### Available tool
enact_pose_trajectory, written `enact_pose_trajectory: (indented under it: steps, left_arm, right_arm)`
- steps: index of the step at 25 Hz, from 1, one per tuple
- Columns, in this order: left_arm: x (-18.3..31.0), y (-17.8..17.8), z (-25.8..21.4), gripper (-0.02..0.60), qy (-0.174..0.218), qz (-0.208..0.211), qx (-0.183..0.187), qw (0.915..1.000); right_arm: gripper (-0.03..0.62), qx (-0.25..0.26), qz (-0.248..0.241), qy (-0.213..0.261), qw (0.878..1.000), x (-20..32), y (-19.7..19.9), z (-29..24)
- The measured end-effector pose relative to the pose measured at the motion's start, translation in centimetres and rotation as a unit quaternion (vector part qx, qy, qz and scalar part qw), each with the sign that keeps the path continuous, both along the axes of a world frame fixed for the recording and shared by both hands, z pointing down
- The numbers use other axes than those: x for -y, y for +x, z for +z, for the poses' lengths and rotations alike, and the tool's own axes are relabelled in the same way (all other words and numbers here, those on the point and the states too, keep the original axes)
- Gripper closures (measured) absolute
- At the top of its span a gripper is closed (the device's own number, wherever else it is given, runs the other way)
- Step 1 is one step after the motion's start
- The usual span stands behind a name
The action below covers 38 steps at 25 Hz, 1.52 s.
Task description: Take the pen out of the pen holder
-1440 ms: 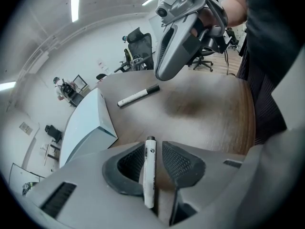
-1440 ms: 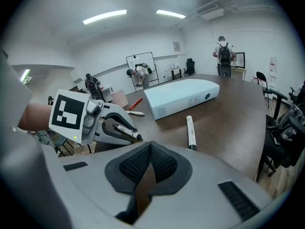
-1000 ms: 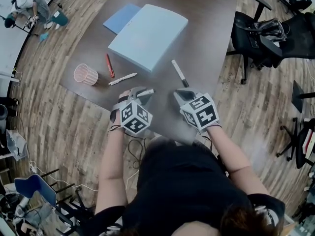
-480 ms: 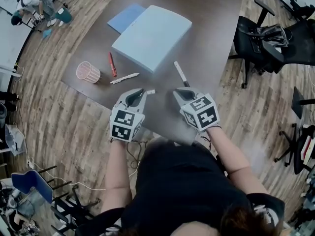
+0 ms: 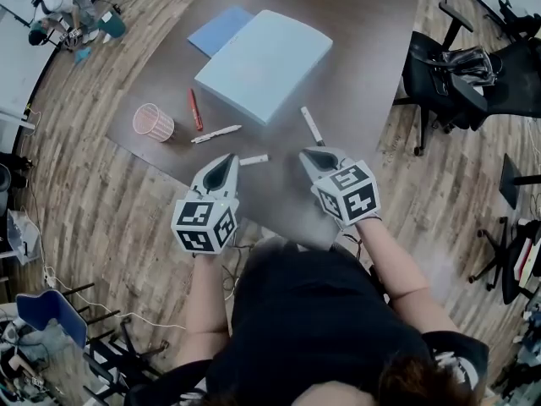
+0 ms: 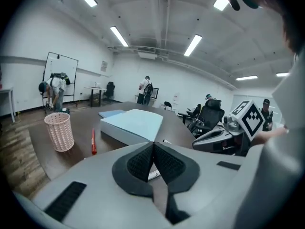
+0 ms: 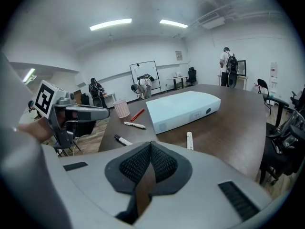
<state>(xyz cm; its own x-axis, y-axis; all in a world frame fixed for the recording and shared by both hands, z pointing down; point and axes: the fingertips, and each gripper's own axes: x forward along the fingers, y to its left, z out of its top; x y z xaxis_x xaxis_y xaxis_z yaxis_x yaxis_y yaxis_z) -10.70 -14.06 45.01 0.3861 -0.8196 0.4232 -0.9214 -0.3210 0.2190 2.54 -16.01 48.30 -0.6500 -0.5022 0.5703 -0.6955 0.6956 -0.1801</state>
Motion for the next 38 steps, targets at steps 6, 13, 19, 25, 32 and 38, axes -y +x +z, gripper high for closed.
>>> enact_pose_trajectory:
  steps: [6, 13, 19, 25, 32, 38]
  left_arm:
    - [-0.8, -1.8, 1.0, 0.554, -0.03, -0.046, -0.016, 0.9983]
    - [-1.3, -2.4, 1.5, 0.554, -0.04, -0.06, -0.012, 0.9973]
    - [-1.4, -2.1, 1.9, 0.554, -0.046, -0.056, -0.006, 0.9973]
    - [-1.4, -1.9, 1.8, 0.554, -0.046, -0.059, -0.012, 0.9971]
    - [-1.9, -1.7, 2.0, 0.554, -0.051, -0.061, -0.018, 0.9966]
    - [-1.9, -3.0, 2.3, 0.554, -0.054, -0.072, -0.009, 0.9959]
  right_arm:
    - [0.576, 0.007, 0.004, 0.002, 1.0, 0.2, -0.3, -0.3]
    - [0.576, 0.018, 0.015, 0.003, 1.0, 0.5, -0.5, -0.6]
    - [0.576, 0.023, 0.02, 0.004, 1.0, 0.7, -0.4, -0.6]
    - [0.576, 0.025, 0.024, 0.002, 0.999, 0.8, -0.2, -0.5]
    - [0.576, 0.035, 0.025, -0.001, 0.999, 0.8, -0.1, -0.9]
    - [0.576, 0.039, 0.017, -0.001, 0.999, 1.0, -1.2, -0.6]
